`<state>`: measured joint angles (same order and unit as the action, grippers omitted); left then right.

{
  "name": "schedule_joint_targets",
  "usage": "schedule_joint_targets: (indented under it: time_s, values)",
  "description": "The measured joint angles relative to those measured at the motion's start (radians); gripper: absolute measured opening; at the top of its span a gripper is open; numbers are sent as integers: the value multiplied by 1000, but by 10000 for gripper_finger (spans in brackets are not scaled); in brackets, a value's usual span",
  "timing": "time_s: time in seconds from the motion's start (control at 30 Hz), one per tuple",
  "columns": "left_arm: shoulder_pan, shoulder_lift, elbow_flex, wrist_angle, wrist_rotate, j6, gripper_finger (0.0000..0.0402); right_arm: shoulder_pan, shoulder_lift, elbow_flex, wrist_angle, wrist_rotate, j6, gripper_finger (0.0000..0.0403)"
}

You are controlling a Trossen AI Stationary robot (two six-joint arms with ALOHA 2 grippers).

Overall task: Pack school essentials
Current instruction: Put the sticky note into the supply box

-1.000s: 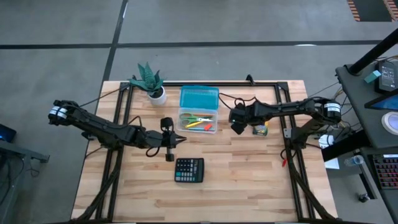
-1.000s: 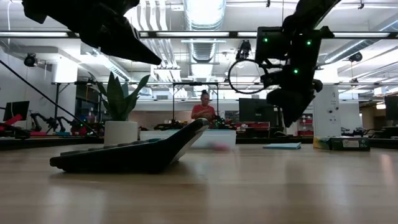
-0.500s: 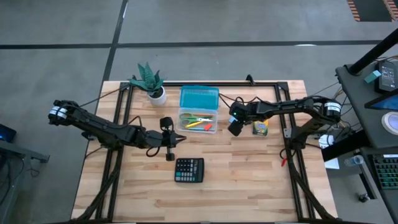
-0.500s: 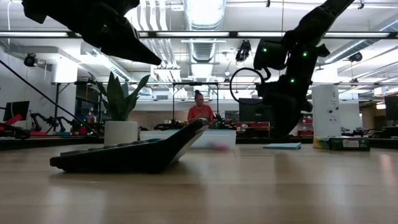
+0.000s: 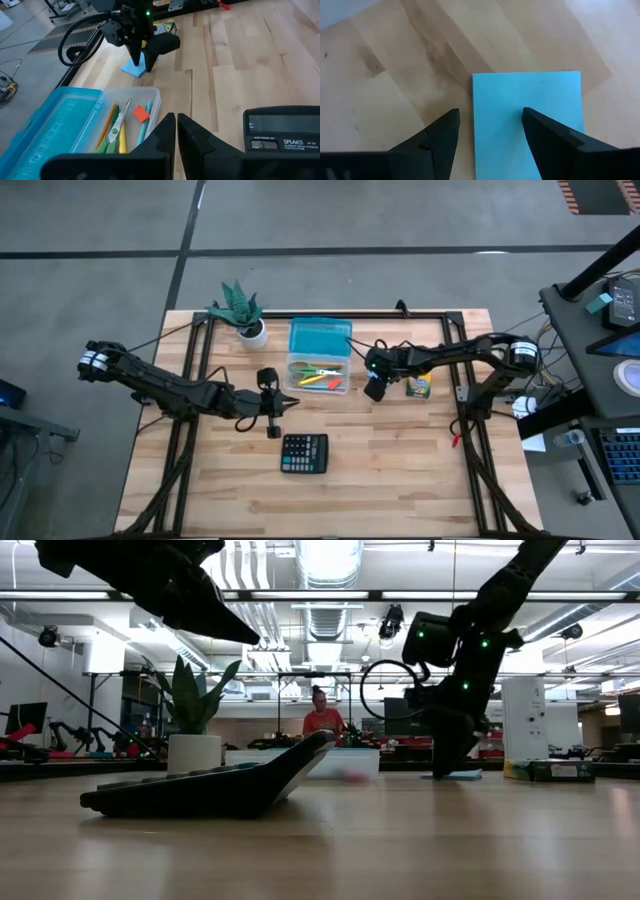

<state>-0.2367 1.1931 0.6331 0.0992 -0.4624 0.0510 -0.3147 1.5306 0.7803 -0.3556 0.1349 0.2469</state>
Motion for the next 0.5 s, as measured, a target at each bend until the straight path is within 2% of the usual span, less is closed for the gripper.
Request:
schedule_joint_targets:
  time_s: [0.23,0.5]
  values:
    - [1,0,0,-1,0,-19,2,0,95,1,44,4,-26,205]
    - [1,0,0,-1,-19,-19,2,0,117,0,78,6,-22,205]
